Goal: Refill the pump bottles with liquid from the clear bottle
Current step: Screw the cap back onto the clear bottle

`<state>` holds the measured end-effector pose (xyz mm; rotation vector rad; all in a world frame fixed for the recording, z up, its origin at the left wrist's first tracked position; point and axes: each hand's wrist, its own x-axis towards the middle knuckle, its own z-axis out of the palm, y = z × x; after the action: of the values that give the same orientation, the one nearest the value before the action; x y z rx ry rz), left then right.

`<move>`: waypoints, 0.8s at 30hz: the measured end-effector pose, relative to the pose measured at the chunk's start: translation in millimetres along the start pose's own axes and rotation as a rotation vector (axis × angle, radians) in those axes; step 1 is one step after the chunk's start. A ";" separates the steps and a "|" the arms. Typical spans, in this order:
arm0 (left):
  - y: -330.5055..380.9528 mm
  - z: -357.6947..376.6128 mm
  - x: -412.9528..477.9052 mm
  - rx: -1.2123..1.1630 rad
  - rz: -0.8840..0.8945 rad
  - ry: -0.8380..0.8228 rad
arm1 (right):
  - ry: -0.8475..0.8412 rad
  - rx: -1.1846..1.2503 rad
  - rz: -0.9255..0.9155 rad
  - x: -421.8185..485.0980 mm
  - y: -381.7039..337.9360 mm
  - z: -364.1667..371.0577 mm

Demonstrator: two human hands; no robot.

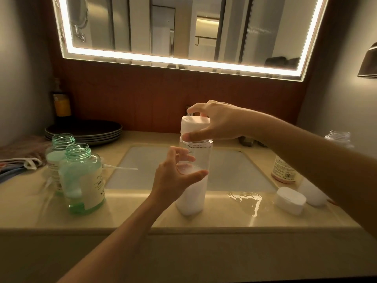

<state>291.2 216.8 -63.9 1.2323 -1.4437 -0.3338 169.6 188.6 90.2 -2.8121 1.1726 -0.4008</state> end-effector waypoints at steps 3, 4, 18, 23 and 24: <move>0.4 0.1 -0.5 0.006 -0.005 0.001 | -0.085 0.088 0.016 -1.6 -2.1 -9.0; 0.7 0.3 -0.7 0.007 -0.004 0.001 | -0.085 0.121 0.010 -1.4 -1.5 -9.9; 0.3 0.9 -0.9 0.017 -0.002 0.007 | -0.125 0.051 -0.096 -9.4 -2.2 -8.5; 0.8 -0.4 -1.2 0.019 -0.001 0.000 | 0.096 -0.130 -0.141 -6.0 -3.1 4.4; 1.1 -0.6 -1.4 0.022 -0.001 -0.003 | 0.119 -0.170 -0.128 -5.5 -3.8 5.2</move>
<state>290.8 218.7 -63.6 1.2510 -1.4525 -0.3216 169.9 195.0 84.6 -3.0598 1.1003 -0.5063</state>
